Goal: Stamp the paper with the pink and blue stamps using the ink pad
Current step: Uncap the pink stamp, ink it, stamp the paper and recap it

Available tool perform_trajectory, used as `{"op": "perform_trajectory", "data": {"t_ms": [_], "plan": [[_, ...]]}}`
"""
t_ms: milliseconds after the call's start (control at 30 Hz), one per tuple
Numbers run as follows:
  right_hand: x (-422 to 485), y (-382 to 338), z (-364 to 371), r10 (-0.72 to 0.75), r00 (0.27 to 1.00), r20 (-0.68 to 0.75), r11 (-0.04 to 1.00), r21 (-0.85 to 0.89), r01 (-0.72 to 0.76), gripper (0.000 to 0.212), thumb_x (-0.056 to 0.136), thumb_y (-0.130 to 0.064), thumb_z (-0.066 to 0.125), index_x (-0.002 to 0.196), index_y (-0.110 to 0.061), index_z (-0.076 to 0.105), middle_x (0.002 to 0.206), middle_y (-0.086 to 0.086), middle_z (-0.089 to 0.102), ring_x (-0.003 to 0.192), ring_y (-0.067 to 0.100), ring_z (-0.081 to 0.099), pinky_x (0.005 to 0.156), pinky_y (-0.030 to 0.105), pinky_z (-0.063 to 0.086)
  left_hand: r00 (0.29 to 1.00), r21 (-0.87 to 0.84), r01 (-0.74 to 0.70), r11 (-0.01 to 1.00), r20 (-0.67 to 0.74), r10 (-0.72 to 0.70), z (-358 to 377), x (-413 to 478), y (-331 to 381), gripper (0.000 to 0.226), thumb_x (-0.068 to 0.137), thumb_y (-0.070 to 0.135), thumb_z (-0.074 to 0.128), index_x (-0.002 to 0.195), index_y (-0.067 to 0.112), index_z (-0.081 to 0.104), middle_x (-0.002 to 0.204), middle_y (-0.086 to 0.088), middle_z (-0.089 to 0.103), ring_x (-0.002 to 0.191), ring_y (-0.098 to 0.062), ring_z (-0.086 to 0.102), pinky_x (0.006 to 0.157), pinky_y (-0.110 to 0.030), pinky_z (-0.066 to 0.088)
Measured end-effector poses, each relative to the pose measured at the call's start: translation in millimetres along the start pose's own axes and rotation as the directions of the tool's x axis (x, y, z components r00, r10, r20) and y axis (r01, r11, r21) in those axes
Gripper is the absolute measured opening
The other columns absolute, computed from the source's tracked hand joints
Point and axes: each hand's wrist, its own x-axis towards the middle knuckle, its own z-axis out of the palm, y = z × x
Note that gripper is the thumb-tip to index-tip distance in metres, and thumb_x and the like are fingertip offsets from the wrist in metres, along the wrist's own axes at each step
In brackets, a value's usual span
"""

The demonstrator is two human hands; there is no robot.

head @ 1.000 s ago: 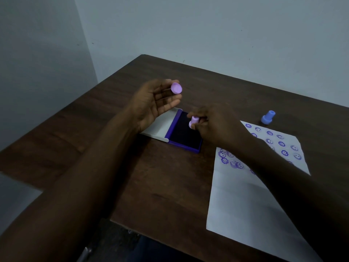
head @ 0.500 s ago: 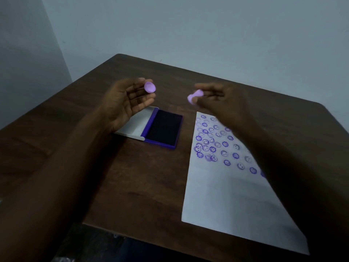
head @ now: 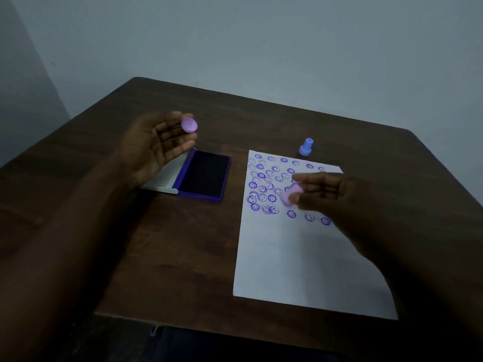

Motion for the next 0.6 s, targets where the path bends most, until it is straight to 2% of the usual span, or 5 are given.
{"op": "perform_trajectory", "data": {"t_ms": [100, 167, 267, 400, 600], "plan": [[-13, -5, 21, -0.134, 0.990, -0.037, 0.954, -0.274, 0.119, 0.031, 0.066, -0.043, 0.086, 0.095, -0.036, 0.079, 0.085, -0.019, 0.078, 0.082, -0.008, 0.070, 0.075, 0.008, 0.050, 1.000, 0.009, -0.003, 1.000, 0.000, 0.003, 0, -1, 0, 0.023, 0.096, 0.023, 0.056, 0.112, 0.015, 0.069, 0.105, -0.001, 0.078, 0.092, -0.014, 0.076, 0.073, -0.023, 0.060], [-18, -7, 32, -0.199, 0.980, -0.024, 0.937, -0.299, 0.183, 0.025, 0.072, -0.034, 0.086, 0.096, -0.031, 0.080, 0.086, -0.017, 0.078, 0.081, -0.009, 0.069, 0.071, 0.001, 0.046, 1.000, 0.011, -0.004, 1.000, 0.002, 0.004, 0, -1, 0, 0.022, 0.096, 0.023, 0.056, 0.111, 0.015, 0.069, 0.104, -0.001, 0.079, 0.092, -0.014, 0.076, 0.072, -0.023, 0.060], [-23, -9, 45, -0.259, 0.966, 0.004, 0.907, -0.342, 0.244, 0.025, 0.077, -0.026, 0.083, 0.101, -0.025, 0.079, 0.092, -0.013, 0.077, 0.085, -0.005, 0.069, 0.070, 0.004, 0.052, 1.000, -0.010, -0.003, 1.000, 0.008, 0.003, -2, -1, 0, 0.024, 0.096, 0.023, 0.056, 0.114, 0.013, 0.069, 0.106, -0.003, 0.078, 0.093, -0.015, 0.076, 0.072, -0.024, 0.060], [-23, -11, 56, -0.296, 0.955, 0.031, 0.850, -0.446, 0.278, 0.023, 0.081, -0.028, 0.079, 0.104, -0.025, 0.078, 0.096, -0.015, 0.074, 0.090, -0.008, 0.066, 0.073, 0.000, 0.048, 1.000, -0.016, 0.001, 1.000, 0.009, 0.000, -1, -2, 0, 0.023, 0.095, 0.022, 0.057, 0.113, 0.013, 0.069, 0.109, -0.005, 0.078, 0.094, -0.016, 0.076, 0.072, -0.024, 0.060], [-23, -11, 62, -0.340, 0.940, 0.038, 0.784, -0.541, 0.305, 0.021, 0.081, -0.027, 0.079, 0.102, -0.024, 0.078, 0.095, -0.014, 0.073, 0.078, -0.015, 0.060, 0.076, -0.004, 0.041, 1.000, -0.022, -0.002, 1.000, 0.011, 0.002, -1, -2, 0, 0.026, 0.094, 0.022, 0.059, 0.117, 0.012, 0.068, 0.111, -0.006, 0.077, 0.095, -0.017, 0.075, 0.072, -0.024, 0.060]]}}
